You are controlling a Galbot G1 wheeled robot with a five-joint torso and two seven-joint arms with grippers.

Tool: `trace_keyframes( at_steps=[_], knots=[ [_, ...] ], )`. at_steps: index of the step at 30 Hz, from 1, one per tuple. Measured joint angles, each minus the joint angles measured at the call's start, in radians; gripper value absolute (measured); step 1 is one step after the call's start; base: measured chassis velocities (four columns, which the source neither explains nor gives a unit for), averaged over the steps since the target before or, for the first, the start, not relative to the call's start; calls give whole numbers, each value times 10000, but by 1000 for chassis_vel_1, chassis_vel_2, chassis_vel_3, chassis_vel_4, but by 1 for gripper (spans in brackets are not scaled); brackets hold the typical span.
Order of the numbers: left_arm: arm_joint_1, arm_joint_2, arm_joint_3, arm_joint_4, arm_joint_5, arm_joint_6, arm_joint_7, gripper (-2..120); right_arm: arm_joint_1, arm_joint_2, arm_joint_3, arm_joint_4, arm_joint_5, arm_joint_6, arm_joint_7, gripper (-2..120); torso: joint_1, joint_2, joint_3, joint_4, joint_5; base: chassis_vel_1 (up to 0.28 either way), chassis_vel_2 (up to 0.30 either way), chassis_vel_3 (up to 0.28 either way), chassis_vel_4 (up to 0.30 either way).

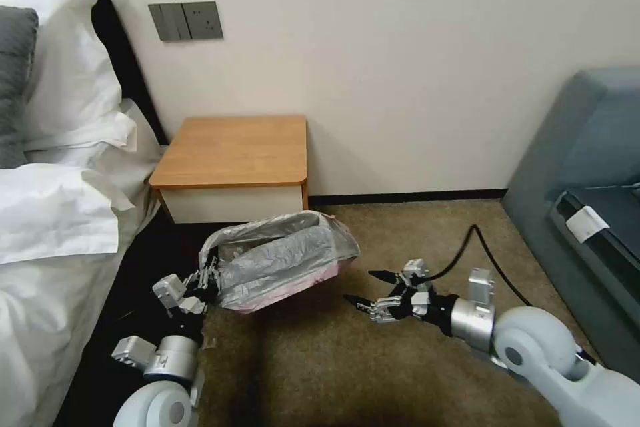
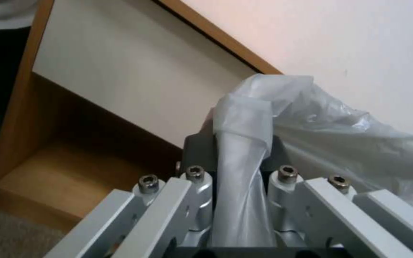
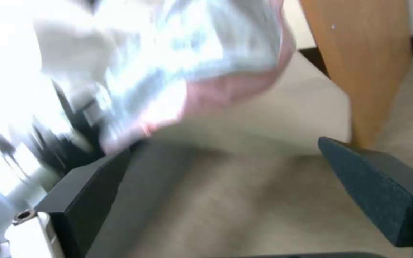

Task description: Pick up the garbage bag from the table and place it over the trash can.

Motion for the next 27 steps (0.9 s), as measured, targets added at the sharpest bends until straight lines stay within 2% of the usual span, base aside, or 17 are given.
trace_keyframes(
  at_steps=[2, 6, 7, 10, 11, 15, 22, 24, 25, 27],
  knots=[
    [-2, -1, 0, 0, -36, 10, 0, 11, -22, 135, 40, -5, 452, -21, 146, 100, 0, 0, 0, 0, 1, 0, 0, 0, 0],
    [-9, -15, 26, -43, -257, 136, -11, 11, -2, 1289, 174, -384, 3109, -50, 831, 100, -1, 0, 0, 2, 4, 0, 0, 0, 0],
    [-9, -15, 26, -43, -257, 136, -11, 11, -2, 1289, 174, -384, 3109, -50, 831, 100, -1, 0, 0, 2, 4, 0, 0, 0, 0],
    [-9, -9, 24, -131, -607, 301, -149, 11, -12, 2126, 245, -601, 4025, -47, 1117, 100, 0, -1, 0, 3, 4, 0, 0, 0, 0],
    [-9, -9, 24, -131, -607, 301, -149, 11, -12, 2126, 245, -601, 4025, -47, 1117, 100, 0, -1, 0, 3, 4, 0, 0, 0, 0],
    [-29, 40, 19, -278, -1044, 565, -346, 11, -122, 2936, 259, -770, 4391, -42, 1357, 100, 0, 0, 1, 2, 2, 0, 0, 0, 0],
    [-35, 69, 19, -351, -1258, 721, -421, 11, -167, 3329, 255, -826, 4437, -27, 1446, 100, 0, 0, 0, 2, 3, 0, 0, 0, 0],
    [-31, 62, 20, -352, -1275, 742, -422, 11, -166, 3421, 222, -856, 4288, -25, 1403, 92, 0, -1, 1, 2, 3, 0, 0, 0, 0],
    [-31, 62, 20, -352, -1275, 742, -422, 11, -166, 3421, 222, -856, 4288, -25, 1403, 92, 0, -1, 1, 2, 3, 0, 0, 0, 0],
    [-26, 52, 26, -357, -1277, 750, -422, 11, -145, 3462, 185, -895, 4193, -18, 1359, 82, 0, -1, 1, 2, 3, 0, 0, 0, 0]
  ],
)
